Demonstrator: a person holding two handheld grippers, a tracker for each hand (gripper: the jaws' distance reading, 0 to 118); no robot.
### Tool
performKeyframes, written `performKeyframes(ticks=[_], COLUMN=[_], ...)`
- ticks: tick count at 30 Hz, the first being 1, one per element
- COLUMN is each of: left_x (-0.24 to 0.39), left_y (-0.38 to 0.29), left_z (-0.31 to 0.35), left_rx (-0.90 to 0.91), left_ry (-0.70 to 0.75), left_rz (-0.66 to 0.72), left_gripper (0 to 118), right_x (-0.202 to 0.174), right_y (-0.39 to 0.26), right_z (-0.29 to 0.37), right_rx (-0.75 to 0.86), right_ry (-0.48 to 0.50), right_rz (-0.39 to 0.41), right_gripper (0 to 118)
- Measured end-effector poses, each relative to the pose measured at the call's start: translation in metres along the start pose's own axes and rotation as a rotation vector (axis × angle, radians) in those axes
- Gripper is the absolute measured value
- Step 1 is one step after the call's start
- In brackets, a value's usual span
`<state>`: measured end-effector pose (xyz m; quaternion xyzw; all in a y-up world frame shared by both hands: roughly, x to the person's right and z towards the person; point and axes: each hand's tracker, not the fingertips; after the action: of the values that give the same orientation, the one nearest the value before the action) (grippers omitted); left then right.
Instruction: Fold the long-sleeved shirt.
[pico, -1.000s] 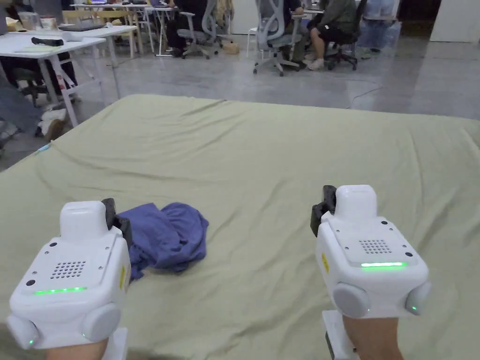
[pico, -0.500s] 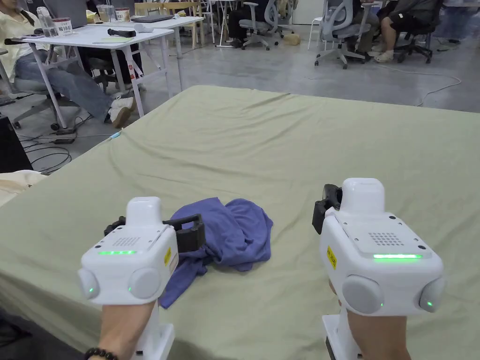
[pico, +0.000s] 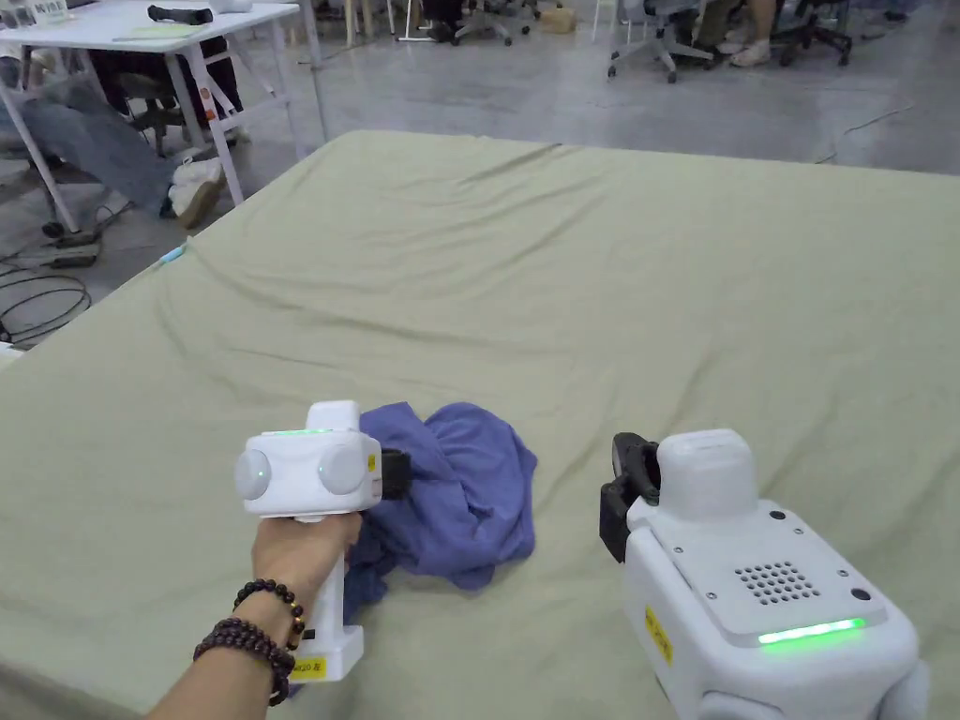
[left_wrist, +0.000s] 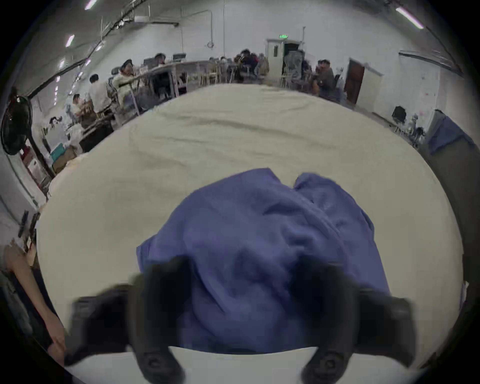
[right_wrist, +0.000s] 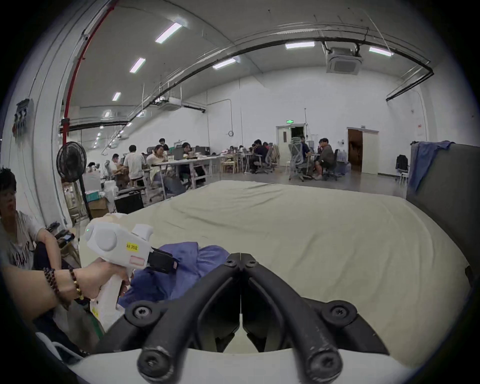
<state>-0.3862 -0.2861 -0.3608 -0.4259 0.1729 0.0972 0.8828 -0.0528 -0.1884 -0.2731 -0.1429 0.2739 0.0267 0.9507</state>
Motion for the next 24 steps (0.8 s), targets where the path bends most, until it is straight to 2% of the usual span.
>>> performKeyframes(ticks=[1,2,3,4,5,7,10,13,17,19,24], left_x=[-0.001,0.0,0.006,0.009,0.013,0.021,0.039,0.085,0.167,0.218,0.362], left_y=[0.004,0.003,0.003,0.005,0.003,0.007,0.02,0.031,0.036,0.03,-0.018], left_z=[0.001,0.003,0.008,0.01,0.013,0.028,0.072,0.123,0.175,0.194,0.2], left_rx=[0.067,0.073,0.093,0.108,0.039,0.042,0.184,0.294,0.362,0.389,0.321], left_ry=[0.0,-0.032,-0.002,0.034,0.001,-0.003,-0.137,-0.198,-0.359,-0.432,-0.632], left_rz=[-0.019,-0.006,-0.014,-0.043,-0.036,-0.047,-0.039,-0.152,-0.207,-0.245,-0.343], left_gripper=[29,20,15,15,14,13,12,11,11,11,11], right_x=[0.002,0.004,0.007,0.01,0.013,0.021,0.036,0.058,0.096,0.116,0.168], right_y=[-0.001,-0.001,-0.002,-0.002,-0.002,-0.001,0.003,0.009,0.016,0.017,0.007], right_z=[-0.002,-0.004,-0.005,-0.005,-0.003,0.003,0.022,0.048,0.093,0.118,0.178], right_rx=[-0.01,-0.019,-0.028,-0.032,-0.033,-0.034,-0.018,0.023,0.072,0.086,0.104], right_ry=[0.002,0.0,-0.002,-0.004,-0.005,-0.006,-0.023,-0.098,-0.167,-0.224,-0.372], right_rz=[-0.002,-0.007,-0.015,-0.028,-0.047,-0.065,-0.084,-0.11,-0.178,-0.184,-0.22], right_gripper=[0,0,0,0,0,0,0,0,0,0,0])
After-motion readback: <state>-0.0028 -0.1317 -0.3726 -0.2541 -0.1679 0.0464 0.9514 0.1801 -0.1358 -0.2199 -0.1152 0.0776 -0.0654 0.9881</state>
